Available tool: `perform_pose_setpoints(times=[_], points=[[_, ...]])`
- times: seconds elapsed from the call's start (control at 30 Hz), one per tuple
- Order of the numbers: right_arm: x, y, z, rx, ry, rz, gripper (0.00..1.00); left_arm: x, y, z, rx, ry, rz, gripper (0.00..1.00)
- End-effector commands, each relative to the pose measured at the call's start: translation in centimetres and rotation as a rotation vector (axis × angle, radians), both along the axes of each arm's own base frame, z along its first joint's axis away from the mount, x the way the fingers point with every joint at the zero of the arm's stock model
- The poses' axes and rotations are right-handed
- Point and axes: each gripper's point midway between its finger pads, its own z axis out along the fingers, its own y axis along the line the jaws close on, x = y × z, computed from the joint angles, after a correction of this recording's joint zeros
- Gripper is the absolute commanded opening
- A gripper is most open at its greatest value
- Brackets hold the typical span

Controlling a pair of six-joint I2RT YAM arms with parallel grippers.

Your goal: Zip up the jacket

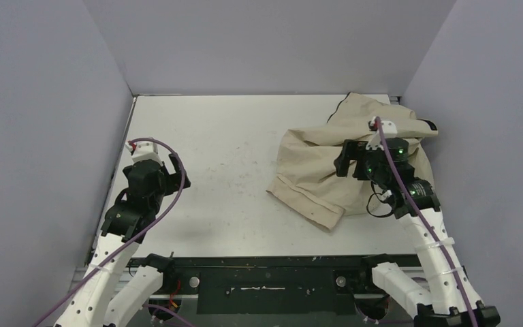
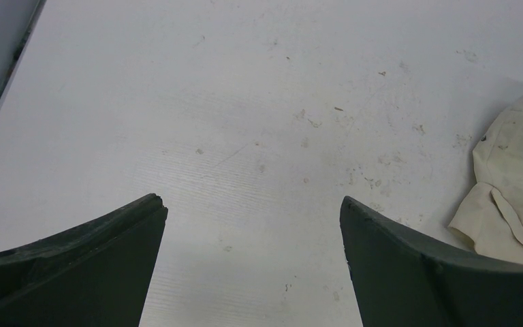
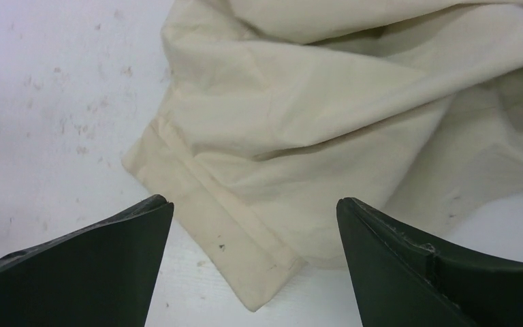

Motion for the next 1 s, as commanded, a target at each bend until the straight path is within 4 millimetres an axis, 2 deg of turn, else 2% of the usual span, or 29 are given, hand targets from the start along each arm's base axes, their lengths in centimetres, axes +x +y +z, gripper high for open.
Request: perform_pose_setpoints(times=[0.0,0.1,0.17,0.27,0.4,0.47,0.53,0.6,0.77,0.97], points=[[-0.4,3.5,-1.1,-0.131,0.047,0.051,0.95,0.4,0.1,1.3,-0.021,-0.055,0.021,0.97],[-1.2,7.3,-2.6,-0.210,0.071,0.099,0.98,0.4,0.3,1.3,-0.020,-0.055,0.028,0.97],[-1.6,8.6,-4.0,-0.260,0.101,0.086,1.00,0.4,0.3,1.2,-0.018,-0.048,0.029,0.97],[-1.7,8.5,-6.7,-0.258,0.172,-0.046,1.00,0.4,0.3,1.2,-0.018,-0.046,0.028,0.97],[-2.5,9.5,-10.0,-0.028,0.237,-0.244,1.00,0.4,0.3,1.2,-0.019,-0.050,0.030,0.97],[-3.1,10.7,-11.4,0.064,0.274,-0.276,1.00,0.4,0.4,1.3,-0.019,-0.052,0.033,0.97],[-3.4,11.3,-12.0,0.102,0.267,-0.315,1.00,0.4,0.4,1.2,-0.018,-0.051,0.034,0.97],[-3.3,11.4,-12.2,0.064,0.263,-0.335,1.00,0.4,0.4,1.2,-0.018,-0.050,0.033,0.97],[-2.9,9.7,-14.0,-0.083,0.303,-0.487,1.00,0.4,0.3,1.3,-0.019,-0.051,0.030,0.97],[-1.9,12.1,-16.6,-0.056,0.356,-0.512,1.00,0.4,0.3,1.3,-0.022,-0.055,0.026,0.97]])
